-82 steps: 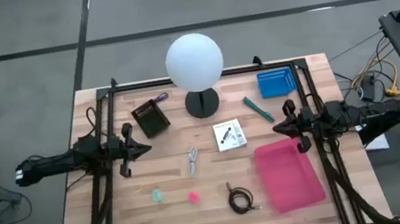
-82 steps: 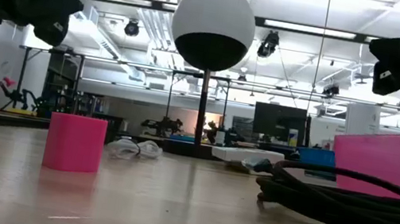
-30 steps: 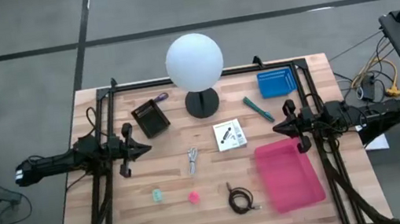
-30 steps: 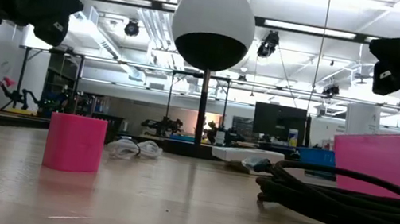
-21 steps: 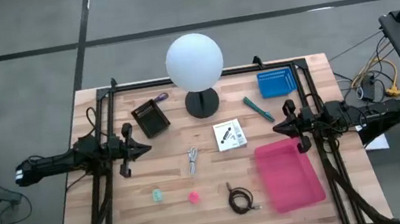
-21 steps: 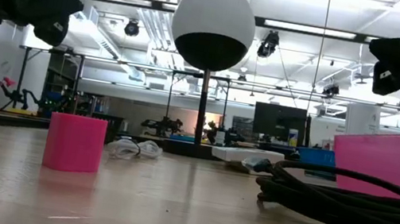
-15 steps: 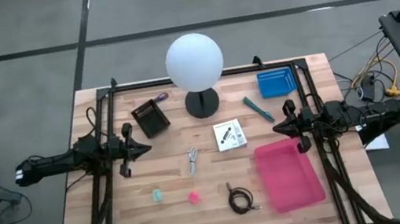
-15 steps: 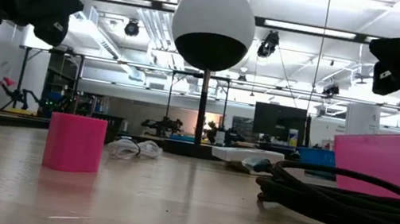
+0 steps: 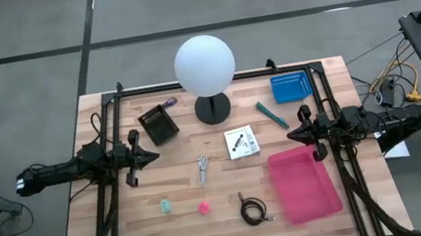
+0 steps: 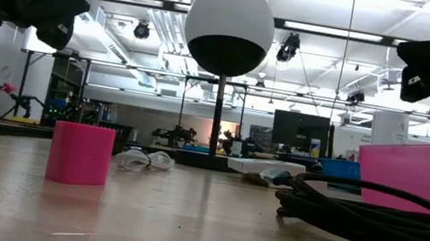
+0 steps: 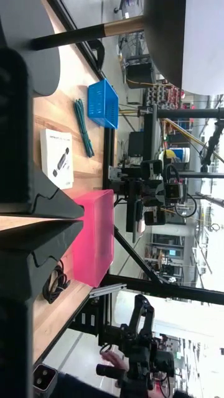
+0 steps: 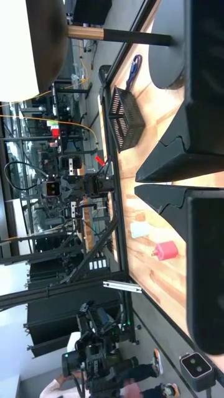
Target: Pick and place items into bin
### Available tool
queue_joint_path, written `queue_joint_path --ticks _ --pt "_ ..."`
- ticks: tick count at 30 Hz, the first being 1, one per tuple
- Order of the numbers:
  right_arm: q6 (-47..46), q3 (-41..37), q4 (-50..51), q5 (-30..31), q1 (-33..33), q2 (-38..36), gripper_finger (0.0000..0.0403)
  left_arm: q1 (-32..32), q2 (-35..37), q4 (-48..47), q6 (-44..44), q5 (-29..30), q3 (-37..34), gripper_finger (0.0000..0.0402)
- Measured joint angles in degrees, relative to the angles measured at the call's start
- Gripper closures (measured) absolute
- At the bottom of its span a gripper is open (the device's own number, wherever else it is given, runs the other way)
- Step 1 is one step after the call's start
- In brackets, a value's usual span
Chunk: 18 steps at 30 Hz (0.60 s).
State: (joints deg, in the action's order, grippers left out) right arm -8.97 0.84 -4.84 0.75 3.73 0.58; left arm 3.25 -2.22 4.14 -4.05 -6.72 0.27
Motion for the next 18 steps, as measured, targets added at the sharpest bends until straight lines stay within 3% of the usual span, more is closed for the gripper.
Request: queue_joint_path --ticks 18 --pt "-0.94 -0.02 -3.94 0.81 -0.02 -0.02 0.0394 0.02 0.0 0.51 -1.63 -0.01 0.0 0.0402"
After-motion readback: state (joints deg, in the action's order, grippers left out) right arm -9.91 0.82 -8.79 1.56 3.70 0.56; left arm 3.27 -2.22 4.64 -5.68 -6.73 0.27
